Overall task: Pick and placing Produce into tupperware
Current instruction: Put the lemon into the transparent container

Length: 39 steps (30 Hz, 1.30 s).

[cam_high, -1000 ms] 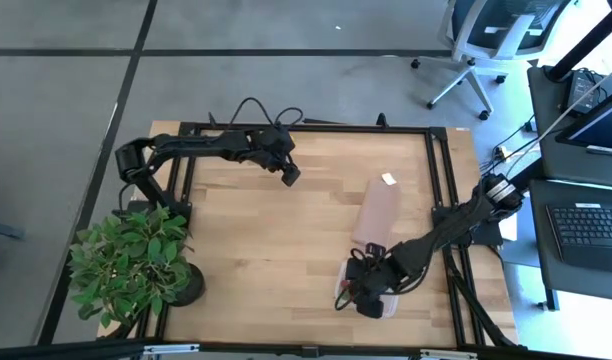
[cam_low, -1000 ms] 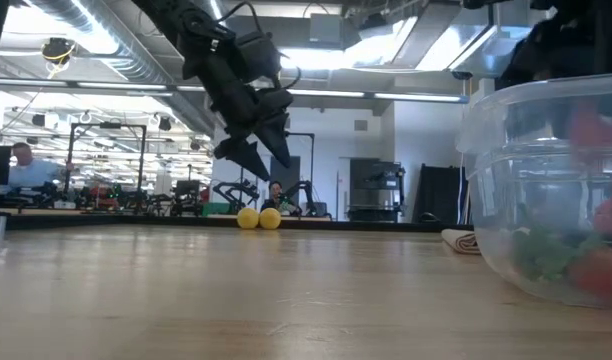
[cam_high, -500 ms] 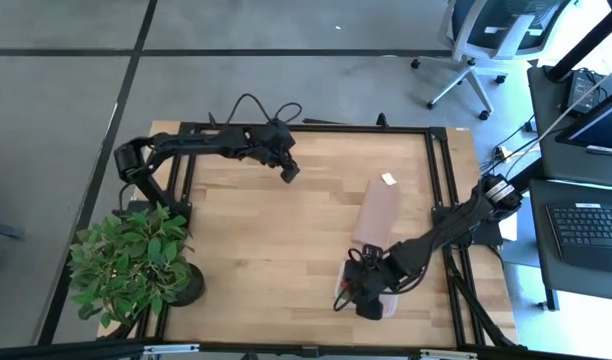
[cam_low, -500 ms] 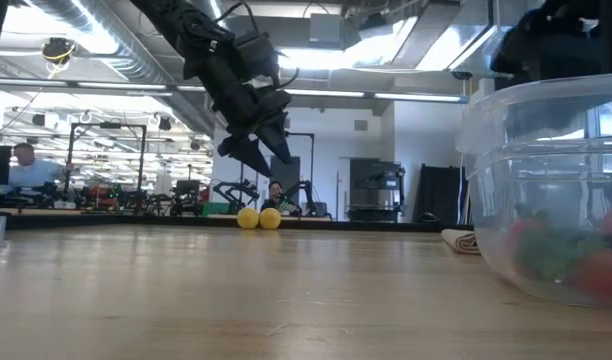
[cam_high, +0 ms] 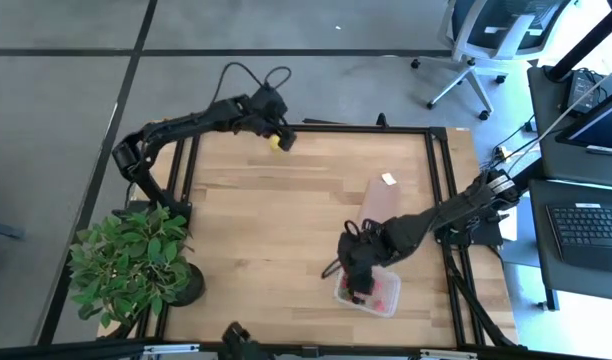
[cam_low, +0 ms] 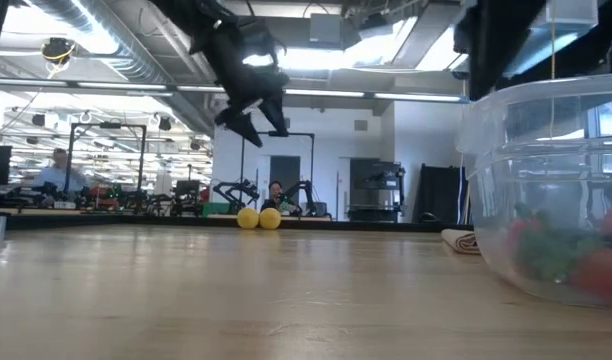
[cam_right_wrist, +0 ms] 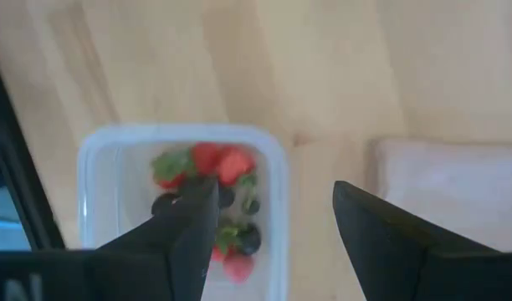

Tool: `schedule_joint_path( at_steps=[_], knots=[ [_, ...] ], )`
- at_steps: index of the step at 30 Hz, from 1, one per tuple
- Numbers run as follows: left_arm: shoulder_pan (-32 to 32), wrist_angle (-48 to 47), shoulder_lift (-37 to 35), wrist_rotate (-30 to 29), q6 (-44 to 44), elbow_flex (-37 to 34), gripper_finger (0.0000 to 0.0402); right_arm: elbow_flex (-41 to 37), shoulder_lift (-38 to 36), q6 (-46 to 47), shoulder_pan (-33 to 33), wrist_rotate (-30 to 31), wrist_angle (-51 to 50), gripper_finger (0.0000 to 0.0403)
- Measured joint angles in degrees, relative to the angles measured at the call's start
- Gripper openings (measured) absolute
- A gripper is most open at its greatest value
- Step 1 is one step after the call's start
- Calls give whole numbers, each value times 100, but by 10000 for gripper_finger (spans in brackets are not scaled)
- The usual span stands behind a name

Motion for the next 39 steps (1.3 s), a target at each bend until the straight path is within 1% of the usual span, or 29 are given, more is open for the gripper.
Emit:
schedule_joint_path(
  at_steps=[2, 3, 6, 8, 10, 15, 19, 21, 30, 39],
  knots=[
    [209, -153, 38, 42, 0, 149, 350, 12, -88, -2, -161, 4, -11, 238],
    [343, -246, 93, 166, 0, 193, 350, 16, -130, -6, -238, 4, 5, 238],
    [802, -509, 310, 755, 118, 203, 346, 18, -241, -12, -462, 7, 204, 238],
    [1004, -511, 518, 795, 291, 208, 345, 20, -295, -31, -579, 11, 375, 238],
    [1120, -517, 748, 663, 408, 206, 344, 20, -300, -51, -679, 11, 544, 238],
    [1118, -395, 1213, 602, 433, 206, 344, 20, -300, -63, -881, 7, 594, 238],
    [1021, -312, 1479, 190, 453, 203, 344, 20, -300, -107, -1014, 5, 631, 238],
    [996, -217, 1574, 81, 453, 206, 344, 20, -297, -151, -1066, 4, 673, 238],
    [980, -171, 1975, 105, 426, 203, 344, 20, -295, -369, -1250, -1, 692, 238],
    [944, -66, 2087, 101, 431, 206, 344, 20, -295, -641, -1302, -2, 688, 238]
  ],
)
